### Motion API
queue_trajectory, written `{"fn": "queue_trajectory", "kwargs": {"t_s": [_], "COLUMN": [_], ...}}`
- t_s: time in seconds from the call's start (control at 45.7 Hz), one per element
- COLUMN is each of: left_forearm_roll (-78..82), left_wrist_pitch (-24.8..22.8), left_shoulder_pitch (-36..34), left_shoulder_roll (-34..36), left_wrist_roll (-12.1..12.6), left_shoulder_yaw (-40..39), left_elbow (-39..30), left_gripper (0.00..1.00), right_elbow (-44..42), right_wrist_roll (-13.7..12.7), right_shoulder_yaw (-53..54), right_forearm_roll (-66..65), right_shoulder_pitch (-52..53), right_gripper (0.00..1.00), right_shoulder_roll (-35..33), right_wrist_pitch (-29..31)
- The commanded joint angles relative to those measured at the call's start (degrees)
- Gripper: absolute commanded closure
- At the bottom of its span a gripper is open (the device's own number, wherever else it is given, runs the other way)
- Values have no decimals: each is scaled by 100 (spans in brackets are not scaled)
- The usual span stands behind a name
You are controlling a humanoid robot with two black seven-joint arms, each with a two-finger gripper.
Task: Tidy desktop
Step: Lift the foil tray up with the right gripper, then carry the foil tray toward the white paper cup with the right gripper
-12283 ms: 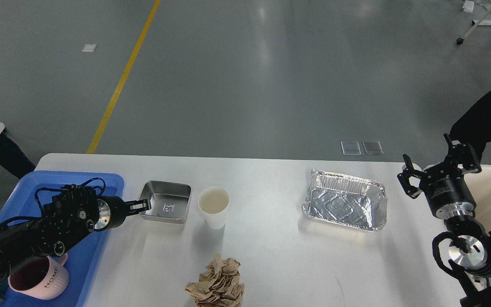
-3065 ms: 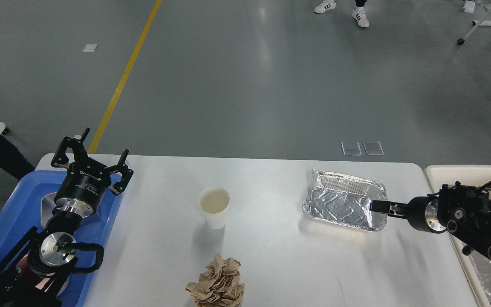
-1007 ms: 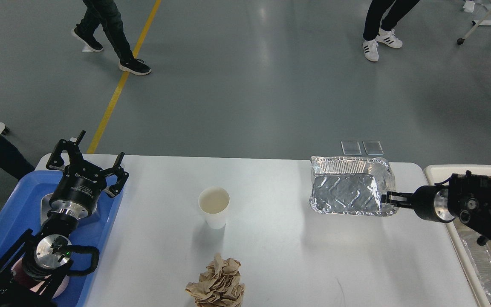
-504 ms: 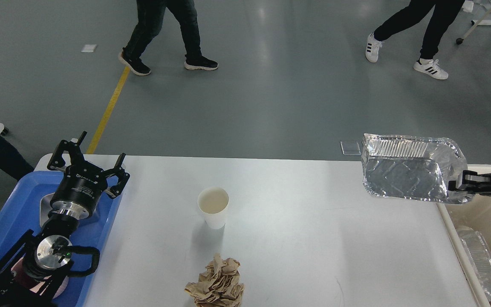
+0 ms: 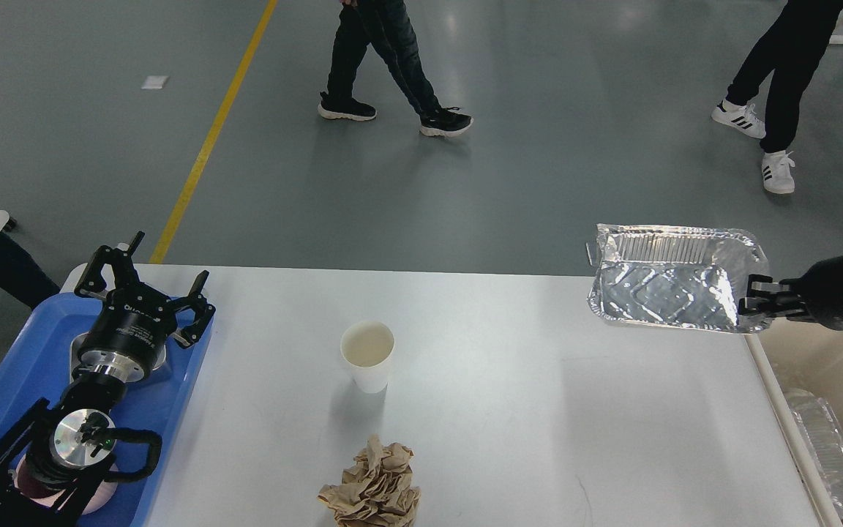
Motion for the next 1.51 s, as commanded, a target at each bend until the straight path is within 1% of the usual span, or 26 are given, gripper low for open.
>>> {"fn": "queue_trajectory", "kwargs": {"t_s": [0.0, 0.197, 0.35, 0.547, 0.766, 1.117, 1.489], "left_forearm_roll": [0, 35, 35, 35, 44, 44, 44], "left_wrist_pitch": [6, 59, 129, 147, 182, 217, 217], "left_shoulder_pitch": [1, 1, -8, -8, -17, -17, -8], "left_shoulder_roll": [2, -6, 2, 20, 29, 46, 46], "left_wrist_roll": [0, -26, -26, -26, -26, -26, -26], "left_shoulder_yaw": [4, 66, 101, 101, 101, 110, 110], "left_elbow": [0, 0, 0, 0, 0, 0, 0], "left_gripper": [3, 3, 3, 3, 3, 3, 3], "right_elbow": [25, -63, -115, -212, -388, -379, -362], "right_wrist_roll": [-163, -348, -348, -357, -357, -445, -445], "right_shoulder_yaw": [0, 9, 9, 35, 70, 88, 79], "right_forearm_roll": [52, 255, 246, 246, 255, 281, 290], "right_shoulder_pitch": [145, 128, -65, -321, -312, -224, -215], "right_gripper": [100, 100, 100, 100, 100, 100, 100], "right_shoulder_roll": [411, 755, 948, 1379, 1836, 1818, 1862], "right_wrist_pitch": [-78, -105, -219, -456, -588, -571, -509]}}
